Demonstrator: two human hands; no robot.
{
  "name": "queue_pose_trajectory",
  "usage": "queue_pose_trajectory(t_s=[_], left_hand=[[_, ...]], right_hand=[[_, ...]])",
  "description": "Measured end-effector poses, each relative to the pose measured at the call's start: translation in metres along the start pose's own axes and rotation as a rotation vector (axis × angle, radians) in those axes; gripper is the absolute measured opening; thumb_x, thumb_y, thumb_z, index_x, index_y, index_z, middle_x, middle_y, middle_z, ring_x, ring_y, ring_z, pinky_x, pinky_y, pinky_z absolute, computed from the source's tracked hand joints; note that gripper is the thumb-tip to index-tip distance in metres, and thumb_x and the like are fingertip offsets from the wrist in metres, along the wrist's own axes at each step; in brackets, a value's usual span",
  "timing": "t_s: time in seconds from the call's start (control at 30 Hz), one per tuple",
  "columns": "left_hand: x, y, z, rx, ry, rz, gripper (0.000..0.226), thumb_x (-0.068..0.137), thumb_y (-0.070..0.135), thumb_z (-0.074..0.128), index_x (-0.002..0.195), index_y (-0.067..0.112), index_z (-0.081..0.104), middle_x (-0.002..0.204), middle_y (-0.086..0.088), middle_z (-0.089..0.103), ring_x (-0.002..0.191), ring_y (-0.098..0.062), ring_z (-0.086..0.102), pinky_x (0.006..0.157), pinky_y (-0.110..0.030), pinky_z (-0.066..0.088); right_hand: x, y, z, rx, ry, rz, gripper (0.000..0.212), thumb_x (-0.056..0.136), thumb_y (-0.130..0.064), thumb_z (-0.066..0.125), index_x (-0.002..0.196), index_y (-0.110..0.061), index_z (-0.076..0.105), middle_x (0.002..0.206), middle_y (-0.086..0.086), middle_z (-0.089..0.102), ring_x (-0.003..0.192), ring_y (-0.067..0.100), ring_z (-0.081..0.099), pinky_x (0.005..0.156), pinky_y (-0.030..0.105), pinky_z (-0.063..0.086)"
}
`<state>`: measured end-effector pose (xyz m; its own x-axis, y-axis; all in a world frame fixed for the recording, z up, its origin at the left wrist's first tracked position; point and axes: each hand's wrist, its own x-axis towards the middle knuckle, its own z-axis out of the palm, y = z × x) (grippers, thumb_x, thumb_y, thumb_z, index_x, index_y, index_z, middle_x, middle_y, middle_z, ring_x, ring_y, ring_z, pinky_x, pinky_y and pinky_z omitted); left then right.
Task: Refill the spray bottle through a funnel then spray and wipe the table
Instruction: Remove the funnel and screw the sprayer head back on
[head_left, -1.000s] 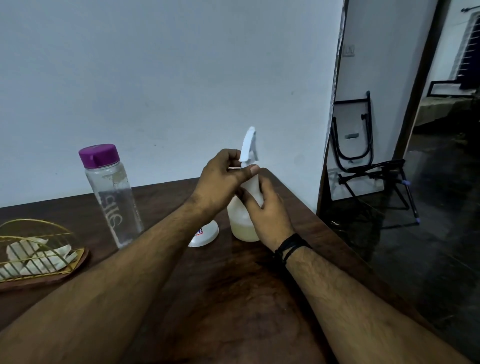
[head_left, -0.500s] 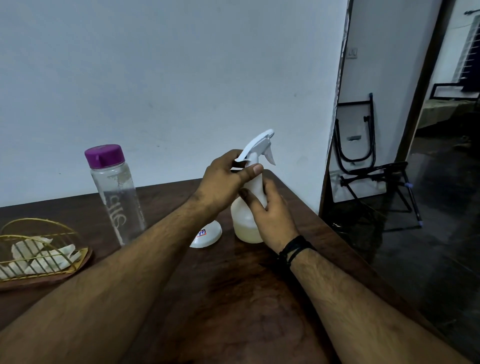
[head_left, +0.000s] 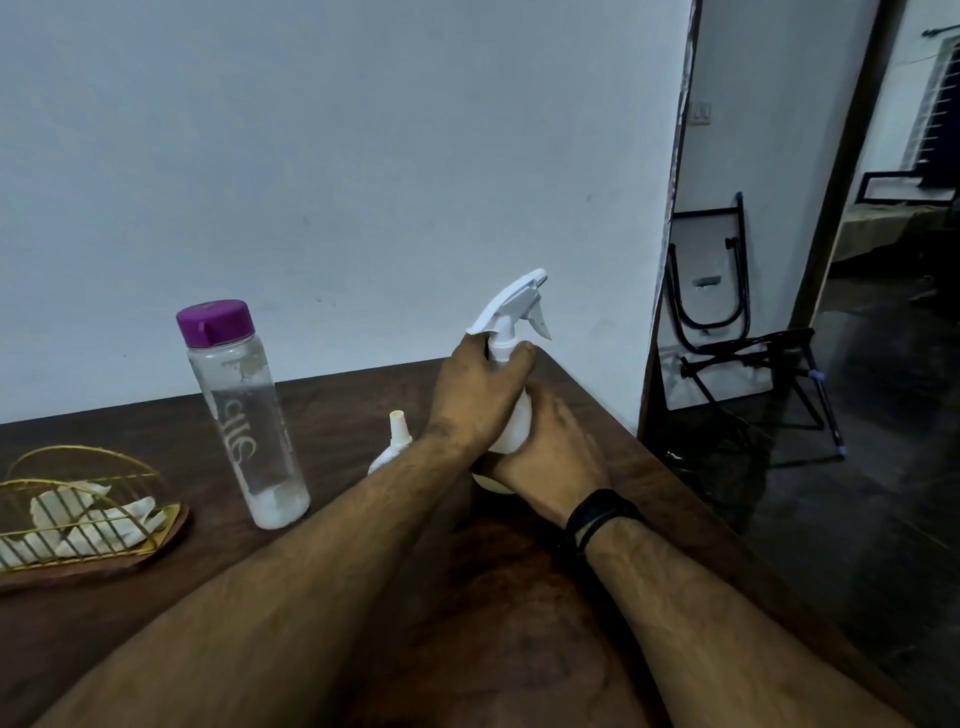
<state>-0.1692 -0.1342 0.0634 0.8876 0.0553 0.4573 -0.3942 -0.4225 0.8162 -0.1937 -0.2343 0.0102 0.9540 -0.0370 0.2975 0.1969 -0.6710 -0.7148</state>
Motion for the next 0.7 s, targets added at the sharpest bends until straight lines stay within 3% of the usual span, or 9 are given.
queue_pose_trajectory(t_s=[0.07,0.13,0.2,0.27,0.37,0.5,0.6,0.7], left_hand=[[0.000,0.008,0.009,0.002,0.046,-0.017,0.019,0.093,0.033,0.061,0.079,0.019,0.059,0.070,0.007,0.061,0.068,-0.008,0.059,0.061,-0.025,0.039],[0.000,0.014,0.017,0.021,0.053,-0.021,0.036,0.093,0.039,0.064,0.064,0.022,0.050,0.061,0.006,0.056,0.060,-0.010,0.056,0.058,-0.026,0.037],[0.003,0.021,0.020,0.040,0.019,-0.014,0.039,0.093,0.045,0.065,0.064,0.021,0.053,0.063,0.005,0.060,0.063,-0.013,0.059,0.058,-0.028,0.041],[0.006,0.027,0.019,0.004,-0.033,-0.005,0.039,0.093,0.040,0.066,0.071,0.008,0.062,0.069,-0.008,0.067,0.068,-0.022,0.064,0.063,-0.032,0.048],[0.009,0.039,0.008,-0.031,-0.171,0.022,0.034,0.092,0.027,0.066,0.080,-0.005,0.066,0.082,-0.019,0.071,0.068,-0.020,0.064,0.064,-0.028,0.049],[0.012,0.044,-0.006,-0.009,-0.320,0.003,0.028,0.088,0.032,0.068,0.071,0.009,0.066,0.083,-0.013,0.074,0.076,-0.027,0.069,0.079,-0.044,0.056],[0.011,0.047,-0.007,-0.043,-0.239,0.018,0.028,0.091,0.033,0.067,0.069,0.015,0.066,0.075,-0.007,0.075,0.064,-0.014,0.067,0.071,-0.035,0.056],[0.010,0.051,-0.009,-0.136,-0.028,-0.039,0.022,0.092,0.025,0.062,0.075,0.012,0.068,0.074,-0.005,0.076,0.057,-0.003,0.065,0.058,-0.021,0.051]], right_hand=[[-0.002,0.002,0.000,-0.013,0.020,-0.001,0.093,0.052,-0.072,0.068,0.136,-0.039,0.044,0.130,-0.004,0.061,0.118,0.025,0.065,0.096,0.049,0.056],[-0.004,0.003,-0.001,-0.006,0.043,-0.022,0.088,0.058,-0.065,0.074,0.136,-0.038,0.044,0.129,-0.003,0.063,0.119,0.026,0.064,0.097,0.050,0.055],[-0.006,0.004,-0.004,0.023,0.072,-0.040,0.086,0.057,-0.064,0.074,0.134,-0.036,0.046,0.127,-0.004,0.064,0.118,0.025,0.065,0.096,0.049,0.056],[-0.004,0.005,-0.008,0.076,0.102,-0.068,0.093,0.050,-0.068,0.072,0.134,-0.036,0.048,0.124,-0.007,0.066,0.115,0.019,0.065,0.095,0.046,0.057],[-0.003,0.011,-0.017,0.215,0.066,-0.148,0.092,0.056,-0.056,0.088,0.136,-0.037,0.047,0.121,-0.015,0.067,0.112,0.008,0.065,0.094,0.039,0.059],[-0.005,0.015,-0.024,0.408,-0.078,-0.209,0.082,0.066,-0.036,0.096,0.132,-0.044,0.048,0.124,-0.016,0.067,0.115,0.001,0.065,0.099,0.036,0.058],[-0.007,0.008,-0.019,0.420,-0.009,-0.190,0.092,0.060,-0.048,0.096,0.133,-0.047,0.039,0.128,-0.022,0.062,0.116,-0.003,0.062,0.098,0.029,0.057],[-0.009,0.001,-0.014,0.406,0.110,-0.153,0.101,0.055,-0.055,0.096,0.131,-0.057,0.029,0.123,-0.035,0.053,0.115,-0.011,0.055,0.091,0.021,0.052]])
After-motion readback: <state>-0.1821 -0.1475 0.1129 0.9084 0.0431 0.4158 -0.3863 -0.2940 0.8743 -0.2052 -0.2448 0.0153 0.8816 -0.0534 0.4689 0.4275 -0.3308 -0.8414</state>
